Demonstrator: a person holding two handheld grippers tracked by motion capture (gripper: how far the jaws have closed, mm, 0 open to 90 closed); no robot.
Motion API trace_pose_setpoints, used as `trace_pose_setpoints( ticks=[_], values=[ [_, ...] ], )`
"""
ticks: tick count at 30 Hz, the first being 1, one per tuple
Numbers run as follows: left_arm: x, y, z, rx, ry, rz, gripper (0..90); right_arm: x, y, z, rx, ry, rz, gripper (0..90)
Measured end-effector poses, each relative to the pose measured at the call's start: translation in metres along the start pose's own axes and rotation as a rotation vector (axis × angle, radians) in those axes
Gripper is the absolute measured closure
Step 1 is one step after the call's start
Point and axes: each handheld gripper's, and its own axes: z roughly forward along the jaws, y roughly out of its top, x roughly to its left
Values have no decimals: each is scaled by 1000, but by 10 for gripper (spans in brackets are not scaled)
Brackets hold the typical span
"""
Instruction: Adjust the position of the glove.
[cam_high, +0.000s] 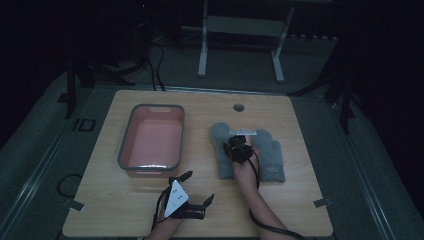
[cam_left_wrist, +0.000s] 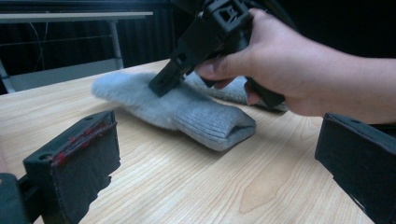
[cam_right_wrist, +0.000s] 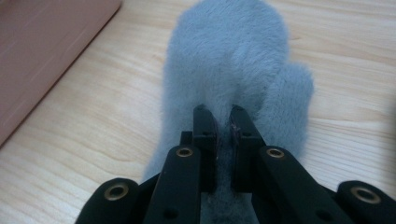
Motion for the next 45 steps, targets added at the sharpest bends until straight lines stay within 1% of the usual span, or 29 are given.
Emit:
trace_pose_setpoints(
  ticks=[1, 2, 3, 6, 7, 8, 9, 13, 14, 15, 17, 18, 19, 21, 22, 25, 26, 28, 29, 32, 35, 38, 39, 40, 41, 42, 43, 44, 45],
  values=[
    [0, 0, 0, -1, 1, 0, 1, -1, 0, -2, 3, -10, 26, 837],
    [0, 0, 0, -1, 1, 0, 1, -1, 0, -2, 3, -10, 26, 837],
    [0, 0, 0, 0, 1, 0, 1, -5, -2, -3, 7, -37, 73, 837],
    [0, 0, 0, 0, 0, 1, 1, -10, -8, 0, 25, -62, 114, 836],
    [0, 0, 0, 0, 0, 1, 1, -10, -8, 0, 25, -62, 114, 836],
    [0, 0, 0, 0, 0, -1, 1, -12, -9, 2, 31, -76, 114, 835],
    [0, 0, 0, 0, 0, 1, 1, -15, -12, 5, 38, -68, 147, 829],
    [0, 0, 0, 0, 1, -3, 1, -12, -12, 10, 43, -77, 116, 788],
    [0, 0, 0, 0, 1, -3, 1, -12, -12, 10, 43, -77, 116, 788],
    [0, 0, 0, 0, 1, -4, 1, -10, -12, 13, 47, -67, 100, 730],
    [0, 0, 0, 0, 0, -5, 1, -9, -13, 16, 52, -58, 83, 697],
    [0, 0, 0, 1, -1, -5, 1, -8, -13, 17, 52, -51, 54, 684],
    [1, 0, 0, 1, 0, -6, 1, -8, -13, 17, 52, -51, 54, 684],
    [1, 0, 0, 1, -1, -8, 1, -7, -12, 18, 50, -33, 19, 661],
    [1, 0, 0, 1, -2, -9, 1, -6, -12, 20, 52, -28, -8, 622],
    [1, 0, 0, 2, -3, -12, 1, -7, -9, 19, 52, -24, 4, 559],
    [1, 0, 0, 2, -3, -11, 1, -7, -8, 18, 48, -13, 15, 544],
    [1, 0, 0, 2, -3, -11, 1, -6, -5, 12, 37, -10, 13, 519],
    [1, 0, 0, 2, -3, -10, 1, -7, -3, 8, 28, 1, 23, 504],
    [1, 0, 0, 2, -5, -10, 1, -13, 5, -5, 3, 6, 25, 446],
    [1, 0, 0, -1, -4, -9, 1, -20, 13, -19, -19, -2, 10, 443],
    [1, 0, 0, 0, -4, -11, 1, -34, 19, -32, -39, -12, 14, 433],
    [1, 0, 0, 0, -4, -11, 1, -34, 19, -32, -39, -12, 14, 433],
    [1, 0, 0, 1, -4, -10, 1, -43, 20, -38, -49, -21, 21, 420],
    [1, 0, 0, 1, -5, -10, 1, -48, 21, -41, -57, -20, 17, 401],
    [1, 0, 0, 1, -5, -10, 1, -48, 21, -41, -57, -20, 17, 401],
    [1, 0, 0, 2, -5, -10, 1, -53, 20, -43, -58, -29, 7, 395],
    [1, 0, 0, 2, -4, -10, 1, -63, 19, -48, -48, -25, 13, 402],
    [1, 0, 0, 2, -4, -10, 1, -63, 19, -48, -48, -25, 13, 402]
  ],
)
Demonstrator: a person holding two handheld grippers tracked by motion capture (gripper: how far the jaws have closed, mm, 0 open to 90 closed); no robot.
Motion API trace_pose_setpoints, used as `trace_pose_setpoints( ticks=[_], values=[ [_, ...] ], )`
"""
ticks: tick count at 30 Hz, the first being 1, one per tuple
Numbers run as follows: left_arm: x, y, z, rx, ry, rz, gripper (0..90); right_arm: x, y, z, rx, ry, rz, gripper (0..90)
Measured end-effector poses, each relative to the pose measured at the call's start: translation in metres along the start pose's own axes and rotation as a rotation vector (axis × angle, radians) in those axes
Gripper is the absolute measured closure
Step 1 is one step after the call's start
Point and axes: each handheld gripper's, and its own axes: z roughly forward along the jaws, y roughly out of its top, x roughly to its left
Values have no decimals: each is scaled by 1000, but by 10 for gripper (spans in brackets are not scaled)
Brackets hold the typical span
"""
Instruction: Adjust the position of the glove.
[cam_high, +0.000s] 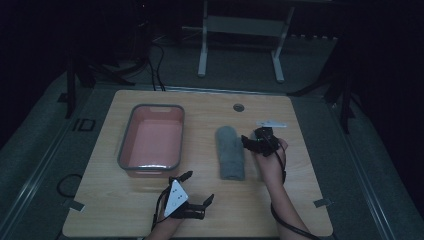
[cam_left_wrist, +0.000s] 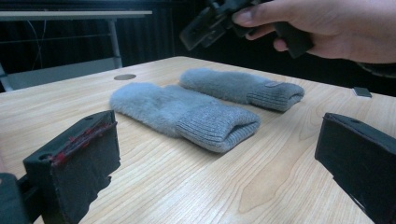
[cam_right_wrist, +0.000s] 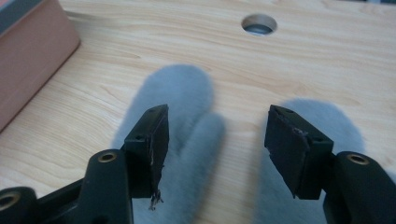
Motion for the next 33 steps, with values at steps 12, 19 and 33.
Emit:
trace_pose_setpoints(
  ticks=[12, 19, 33],
  values=[
    [0, 0, 0, -1, 0, -3, 1, -47, -14, -15, 29, -31, 45, 423],
    [0, 0, 0, -1, -1, -5, 1, -67, -29, -13, 49, -22, 100, 434],
    [0, 0, 0, -1, -1, -5, 1, -77, -51, 15, 108, -57, 130, 423]
  ],
)
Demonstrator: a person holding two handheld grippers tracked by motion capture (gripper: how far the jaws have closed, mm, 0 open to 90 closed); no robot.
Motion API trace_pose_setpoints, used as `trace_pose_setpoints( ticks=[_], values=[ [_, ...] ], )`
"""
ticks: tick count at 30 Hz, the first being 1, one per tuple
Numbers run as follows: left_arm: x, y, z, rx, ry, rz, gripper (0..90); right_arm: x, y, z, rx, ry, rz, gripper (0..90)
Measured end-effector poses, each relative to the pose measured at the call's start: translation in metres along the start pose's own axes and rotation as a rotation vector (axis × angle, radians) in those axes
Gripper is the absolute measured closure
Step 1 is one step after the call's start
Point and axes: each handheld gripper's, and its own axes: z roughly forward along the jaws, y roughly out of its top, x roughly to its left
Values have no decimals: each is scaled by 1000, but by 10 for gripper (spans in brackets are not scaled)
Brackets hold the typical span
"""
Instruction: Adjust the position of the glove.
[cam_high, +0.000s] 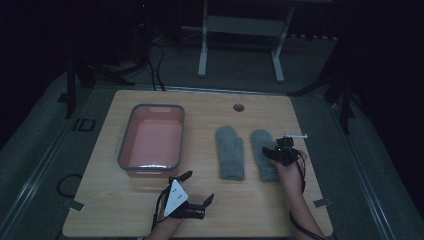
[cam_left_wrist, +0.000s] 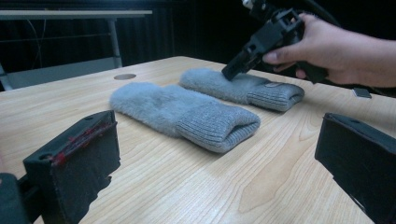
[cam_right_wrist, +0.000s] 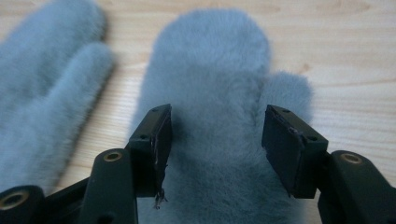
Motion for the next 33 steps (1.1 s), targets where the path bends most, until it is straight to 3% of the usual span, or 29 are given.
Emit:
trace_pose_setpoints(
  ticks=[2, 7, 8, 13, 14, 15, 20, 33],
  values=[
    [0, 0, 0, 0, 0, 0, 1, 0, -4, 5, 2, -3, 0, 419],
    [0, 0, 0, 0, 0, -1, 1, 8, -10, 8, 3, -40, -63, 433],
    [0, 0, 0, 1, 0, 0, 1, 12, -13, 9, -11, -70, -112, 483],
    [0, 0, 0, 1, 0, 0, 1, 22, -16, 9, -21, -91, -126, 732],
    [0, 0, 0, 1, 1, 0, 1, 22, -16, 9, -21, -91, -126, 732],
    [0, 0, 0, 1, 0, -1, 1, 22, -16, 7, -27, -95, -108, 792],
    [0, 0, 0, 0, -1, -6, 1, 19, -11, -1, -42, -84, -39, 826],
    [0, 0, 0, 3, -1, -7, 1, 28, 26, -38, -113, -53, 6, 830]
  ],
)
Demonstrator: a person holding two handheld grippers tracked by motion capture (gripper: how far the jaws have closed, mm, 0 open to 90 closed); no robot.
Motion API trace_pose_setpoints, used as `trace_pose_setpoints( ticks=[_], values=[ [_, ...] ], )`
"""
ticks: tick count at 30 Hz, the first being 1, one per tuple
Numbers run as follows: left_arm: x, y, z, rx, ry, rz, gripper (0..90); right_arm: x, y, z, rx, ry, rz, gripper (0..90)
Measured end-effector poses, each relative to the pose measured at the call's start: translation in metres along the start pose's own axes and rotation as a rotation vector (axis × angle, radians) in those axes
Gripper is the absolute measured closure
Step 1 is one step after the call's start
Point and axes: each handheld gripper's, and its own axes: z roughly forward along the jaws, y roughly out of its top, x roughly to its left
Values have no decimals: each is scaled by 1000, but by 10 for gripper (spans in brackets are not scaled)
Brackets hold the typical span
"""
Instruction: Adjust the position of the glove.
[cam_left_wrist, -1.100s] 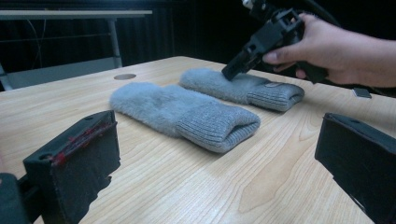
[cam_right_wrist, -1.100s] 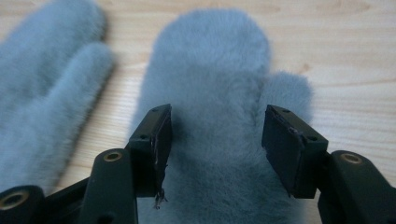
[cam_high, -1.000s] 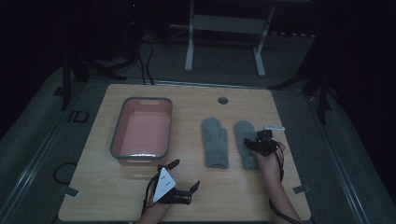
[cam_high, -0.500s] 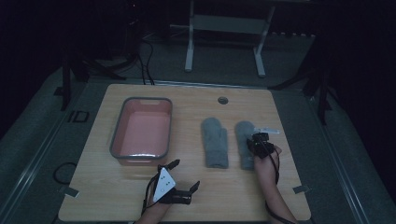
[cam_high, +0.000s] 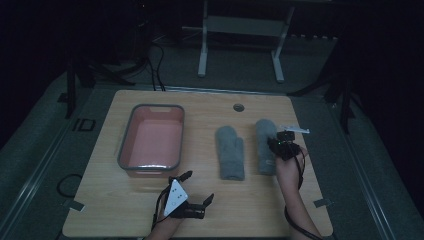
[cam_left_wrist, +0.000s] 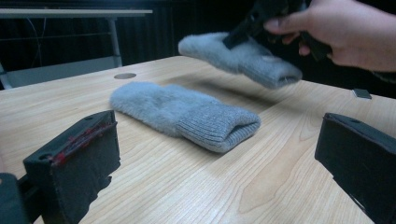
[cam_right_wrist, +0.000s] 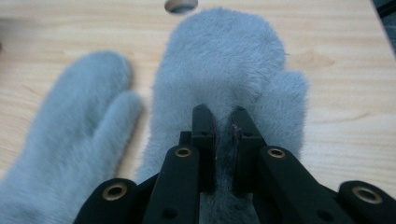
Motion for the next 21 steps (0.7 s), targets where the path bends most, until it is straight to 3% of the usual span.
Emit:
trace_pose_setpoints(
  ticks=[10, 12, 16, 21],
  values=[
    [0, 0, 0, -1, -2, -1, 1, 31, 22, -12, -33, 26, 3, 830],
    [0, 0, 0, -1, -2, 0, 1, 41, 23, -10, -33, 13, -16, 830],
    [0, 0, 0, 0, -3, -1, 1, 58, 23, -5, -17, 46, 3, 830],
    [0, 0, 0, 0, -8, 1, 1, 80, 21, 3, 5, 58, -18, 830]
  ],
)
